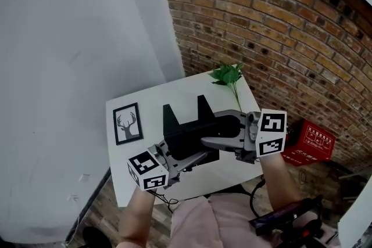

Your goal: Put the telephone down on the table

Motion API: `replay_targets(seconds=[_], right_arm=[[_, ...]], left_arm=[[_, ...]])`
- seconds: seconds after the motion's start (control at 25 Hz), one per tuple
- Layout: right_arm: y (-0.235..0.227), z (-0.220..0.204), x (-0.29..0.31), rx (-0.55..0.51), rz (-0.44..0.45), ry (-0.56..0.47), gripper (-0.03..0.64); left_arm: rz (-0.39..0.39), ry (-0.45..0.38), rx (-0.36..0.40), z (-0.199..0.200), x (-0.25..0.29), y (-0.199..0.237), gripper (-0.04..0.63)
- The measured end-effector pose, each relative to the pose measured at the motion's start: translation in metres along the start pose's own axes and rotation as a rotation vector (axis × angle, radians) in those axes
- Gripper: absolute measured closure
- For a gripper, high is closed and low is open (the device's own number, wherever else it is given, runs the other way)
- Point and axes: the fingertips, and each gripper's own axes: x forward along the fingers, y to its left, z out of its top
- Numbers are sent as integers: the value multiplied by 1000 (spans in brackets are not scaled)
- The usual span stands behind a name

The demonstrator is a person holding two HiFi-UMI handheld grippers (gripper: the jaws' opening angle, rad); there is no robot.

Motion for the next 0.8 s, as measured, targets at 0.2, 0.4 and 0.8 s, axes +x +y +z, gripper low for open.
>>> replay_targets(seconds=[0.2, 0.4, 0.8], right_arm=[[-20, -16, -1, 45, -16, 25, 431], [-51, -33, -3, 121, -35, 42, 430], [-107, -87, -10, 272, -58, 82, 423]], left_arm=[[-5, 9, -50, -16, 7, 15, 425], [-15, 27, -125, -32, 19, 38, 426], [-8, 64, -280, -85, 43, 79, 426]])
